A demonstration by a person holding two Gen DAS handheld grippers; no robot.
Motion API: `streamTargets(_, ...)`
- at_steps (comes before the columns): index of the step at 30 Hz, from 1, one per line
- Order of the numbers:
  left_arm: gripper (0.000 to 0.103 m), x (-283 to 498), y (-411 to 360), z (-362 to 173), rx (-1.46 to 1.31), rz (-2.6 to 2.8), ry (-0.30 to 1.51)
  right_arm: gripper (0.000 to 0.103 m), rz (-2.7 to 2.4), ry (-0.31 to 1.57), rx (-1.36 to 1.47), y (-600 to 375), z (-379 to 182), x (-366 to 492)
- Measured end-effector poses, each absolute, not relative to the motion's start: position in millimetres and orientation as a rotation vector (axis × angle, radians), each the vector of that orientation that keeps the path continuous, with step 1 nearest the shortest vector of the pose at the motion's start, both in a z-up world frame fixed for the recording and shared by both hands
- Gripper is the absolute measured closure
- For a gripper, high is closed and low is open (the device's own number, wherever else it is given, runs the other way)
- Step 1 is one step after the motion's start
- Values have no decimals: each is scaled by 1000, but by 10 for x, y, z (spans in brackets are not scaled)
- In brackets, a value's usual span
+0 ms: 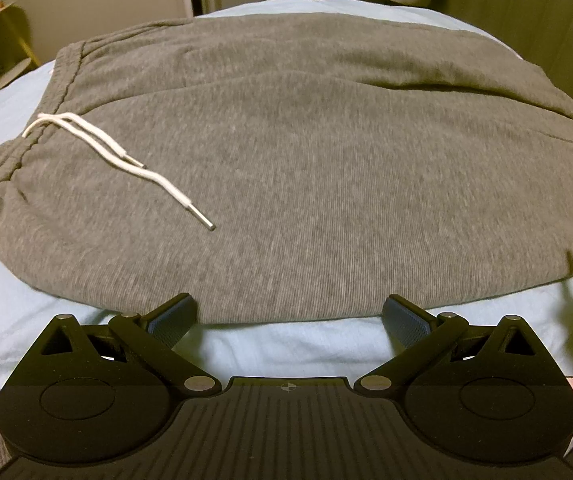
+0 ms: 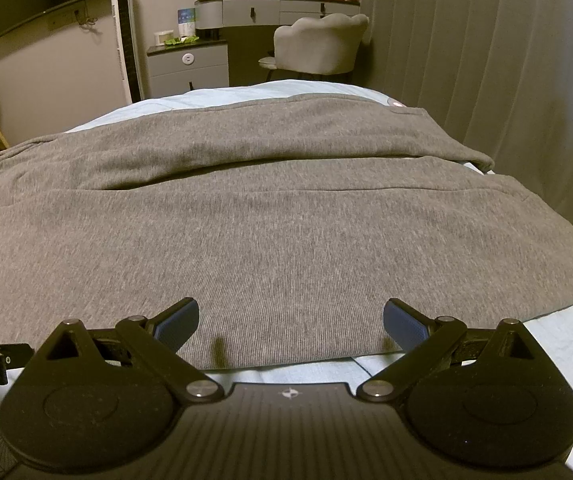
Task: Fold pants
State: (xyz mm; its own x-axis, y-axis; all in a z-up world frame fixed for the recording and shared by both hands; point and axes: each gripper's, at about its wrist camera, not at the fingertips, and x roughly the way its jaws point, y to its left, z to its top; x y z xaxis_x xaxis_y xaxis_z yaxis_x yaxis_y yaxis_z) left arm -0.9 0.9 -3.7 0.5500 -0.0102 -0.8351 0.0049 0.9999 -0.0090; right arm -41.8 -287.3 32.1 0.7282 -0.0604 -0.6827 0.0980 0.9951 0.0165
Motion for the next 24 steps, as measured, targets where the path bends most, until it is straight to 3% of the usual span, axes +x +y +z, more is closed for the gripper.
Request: streamTargets(24, 0, 6, 0, -52, -9, -6, 1003, 4, -85, 764, 72, -2885, 289, -395)
